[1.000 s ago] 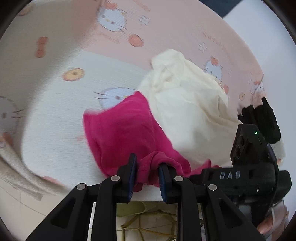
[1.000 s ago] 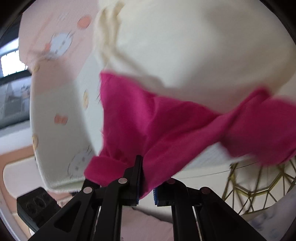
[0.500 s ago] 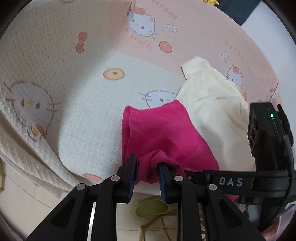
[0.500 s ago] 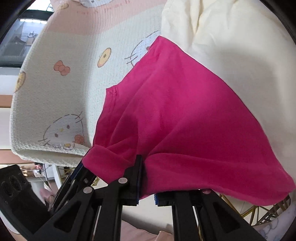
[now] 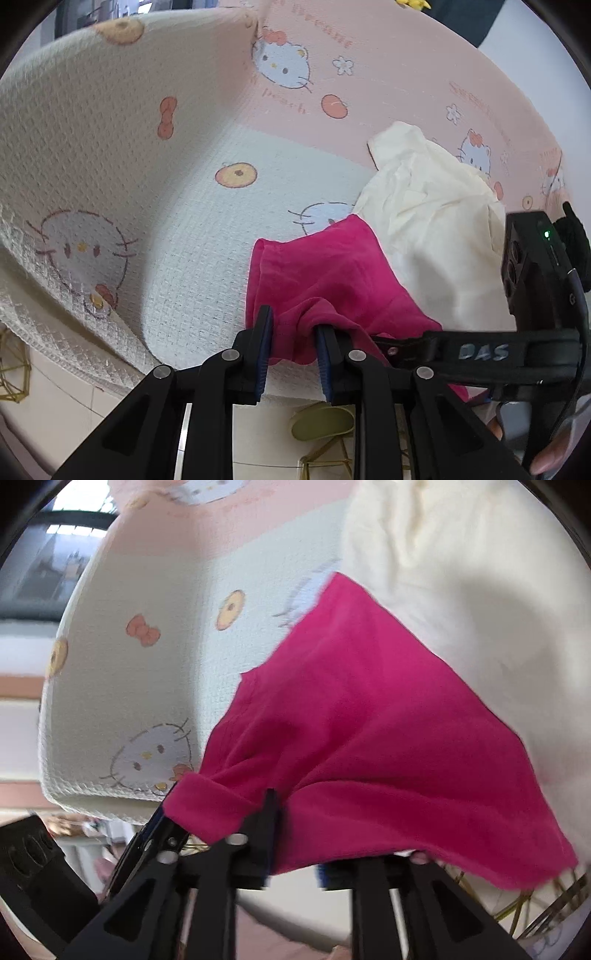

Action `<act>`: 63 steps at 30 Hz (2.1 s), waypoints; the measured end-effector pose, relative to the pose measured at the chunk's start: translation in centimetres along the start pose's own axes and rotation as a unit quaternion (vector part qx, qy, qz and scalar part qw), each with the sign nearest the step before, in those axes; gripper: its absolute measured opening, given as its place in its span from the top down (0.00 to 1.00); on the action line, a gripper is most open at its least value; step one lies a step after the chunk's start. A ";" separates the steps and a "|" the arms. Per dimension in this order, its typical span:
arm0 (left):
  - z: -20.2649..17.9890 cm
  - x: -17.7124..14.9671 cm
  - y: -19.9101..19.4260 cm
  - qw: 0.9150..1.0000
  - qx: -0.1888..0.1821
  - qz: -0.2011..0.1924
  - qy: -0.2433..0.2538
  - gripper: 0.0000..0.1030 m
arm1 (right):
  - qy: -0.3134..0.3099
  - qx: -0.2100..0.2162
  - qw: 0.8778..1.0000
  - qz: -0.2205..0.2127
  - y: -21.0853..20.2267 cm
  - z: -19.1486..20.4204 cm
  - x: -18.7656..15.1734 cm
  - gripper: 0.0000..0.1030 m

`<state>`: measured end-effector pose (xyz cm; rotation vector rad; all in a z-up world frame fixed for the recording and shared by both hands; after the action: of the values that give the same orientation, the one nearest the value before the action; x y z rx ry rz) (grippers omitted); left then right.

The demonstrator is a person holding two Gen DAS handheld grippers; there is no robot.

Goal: Fold clothes
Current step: 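Lay the pink fabric on the garment and open both grippers, then reach both open grippers to the pink hem of the cream garment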

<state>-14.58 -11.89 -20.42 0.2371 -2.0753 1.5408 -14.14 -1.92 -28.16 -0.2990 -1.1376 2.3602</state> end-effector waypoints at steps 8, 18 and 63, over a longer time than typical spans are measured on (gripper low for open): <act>2.2 0.4 -1.6 0.986 -0.073 0.011 -0.147 0.26 | 0.001 0.033 0.999 -0.036 -6.0 -1.7 0.2 0.39; 1.1 1.5 -3.2 0.987 -0.067 0.004 -0.143 0.26 | -0.044 0.050 0.990 -0.127 -12.5 -0.6 1.6 0.31; -30.7 -3.2 3.4 0.902 -0.084 0.073 0.417 0.26 | 0.247 0.051 0.906 -0.339 -28.6 -29.8 -3.6 0.31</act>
<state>-3.77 17.21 -18.75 -0.5676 -1.5187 1.2116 10.55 31.20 -24.67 -0.3654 -0.7105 1.5926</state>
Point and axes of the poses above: each gripper's, at about its wrist camera, not at the fingertips, and y roughly the way its jaws point, z to its left, x to its top, the point moved 3 cm from there along y, roughly the way its jaws point, and after that the axes turned 1 degree about -y, right-handed, at the moved point
